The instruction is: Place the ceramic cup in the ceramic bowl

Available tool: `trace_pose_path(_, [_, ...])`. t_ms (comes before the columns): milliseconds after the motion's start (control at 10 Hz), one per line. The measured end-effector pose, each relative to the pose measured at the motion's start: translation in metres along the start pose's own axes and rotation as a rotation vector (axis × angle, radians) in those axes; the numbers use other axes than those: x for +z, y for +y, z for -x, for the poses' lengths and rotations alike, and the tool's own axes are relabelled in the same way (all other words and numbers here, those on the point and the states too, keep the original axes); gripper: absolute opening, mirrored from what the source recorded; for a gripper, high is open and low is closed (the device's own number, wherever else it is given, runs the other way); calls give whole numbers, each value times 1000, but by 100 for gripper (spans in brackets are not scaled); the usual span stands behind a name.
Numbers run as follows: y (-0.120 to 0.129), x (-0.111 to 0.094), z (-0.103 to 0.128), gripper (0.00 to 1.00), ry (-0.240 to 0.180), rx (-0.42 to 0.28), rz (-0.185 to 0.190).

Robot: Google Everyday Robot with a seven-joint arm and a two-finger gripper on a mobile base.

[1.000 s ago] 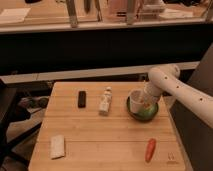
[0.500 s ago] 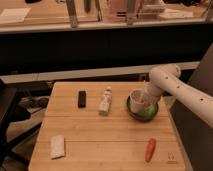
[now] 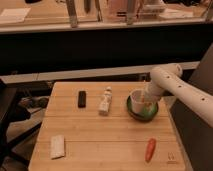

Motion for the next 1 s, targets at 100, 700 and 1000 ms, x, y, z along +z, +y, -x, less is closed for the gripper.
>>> trace_pose_path(100, [0, -1, -1, 64, 1, -3, -2])
trace_pose_path(700, [1, -7, -6, 71, 9, -18, -13])
trace_pose_path(1000, [2, -11, -13, 49, 9, -18, -20])
